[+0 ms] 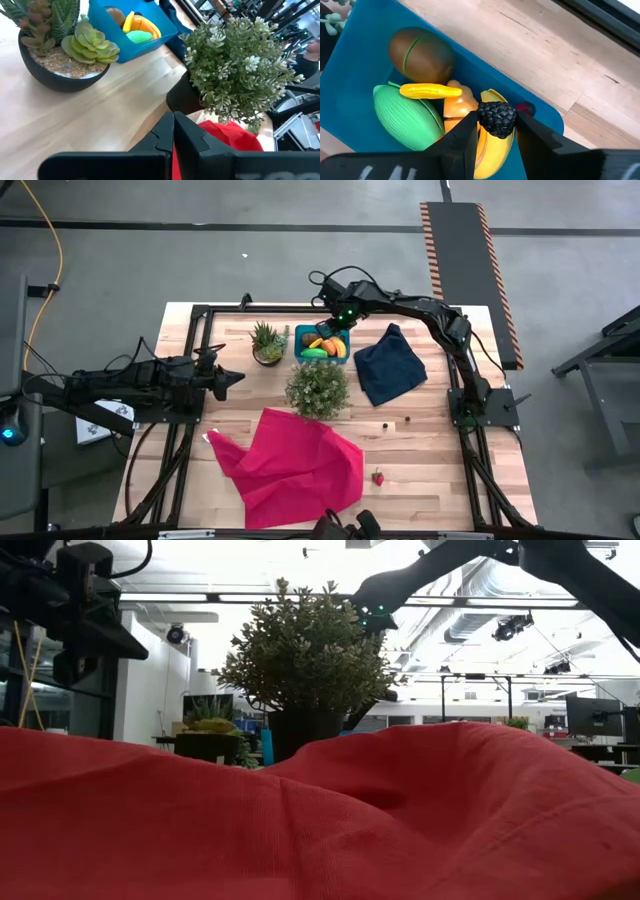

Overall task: Pick and placing Produce into tupperware
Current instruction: Put the blackberry into the blue bin, then put the red strawberry into the blue bin

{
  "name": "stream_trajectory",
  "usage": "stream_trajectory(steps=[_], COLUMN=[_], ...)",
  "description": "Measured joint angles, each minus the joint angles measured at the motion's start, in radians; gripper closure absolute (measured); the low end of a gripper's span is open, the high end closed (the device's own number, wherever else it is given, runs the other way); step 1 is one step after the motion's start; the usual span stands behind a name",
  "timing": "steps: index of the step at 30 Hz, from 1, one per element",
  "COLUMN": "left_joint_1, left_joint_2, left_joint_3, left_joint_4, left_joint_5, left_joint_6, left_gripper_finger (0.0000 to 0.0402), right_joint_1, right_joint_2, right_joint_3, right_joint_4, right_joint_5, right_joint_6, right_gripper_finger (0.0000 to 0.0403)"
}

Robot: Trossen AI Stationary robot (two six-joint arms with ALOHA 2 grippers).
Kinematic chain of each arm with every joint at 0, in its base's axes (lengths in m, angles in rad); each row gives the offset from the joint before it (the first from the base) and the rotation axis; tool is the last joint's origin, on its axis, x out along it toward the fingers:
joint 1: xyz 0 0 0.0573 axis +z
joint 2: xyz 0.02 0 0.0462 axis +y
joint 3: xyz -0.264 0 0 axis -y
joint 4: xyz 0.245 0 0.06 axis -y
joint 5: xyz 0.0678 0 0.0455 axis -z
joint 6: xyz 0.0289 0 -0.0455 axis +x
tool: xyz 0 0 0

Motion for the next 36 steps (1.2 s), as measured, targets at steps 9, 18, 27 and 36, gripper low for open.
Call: stream_trajectory(steps=[9,18,27,36], left_joint_1=[0.0,0.0,0.0,0.0], left_joint_2=[0.0,0.0,0.0,0.0], left_joint_3=[0.0,0.0,0.0,0.0], left_joint_4=[-0.003,-0.003,-0.002,-0.002], left_joint_5=[-0.01,-0.014,-0.014,-0.014], left_joint_6=[0.001,0.03,0.027,0.026], left_gripper_finger=[0.0401,0.0401,0.0401,0.0401], right_joint_1=[-0.009,-0.014,-0.014,-0.011], right_joint_2=[0.0,0.0,0.0,-0.049], right_joint_3=[0.0,0.0,0.0,0.0], right_joint_4=[0.001,0.001,0.0,-0.012], right_joint_5=[0.0,-0.002,-0.008,0.003], right_joint_6=[0.014,0.012,0.01,-0.052], right_gripper_finger=[0.0298,0.0255,0.0247,0.0247])
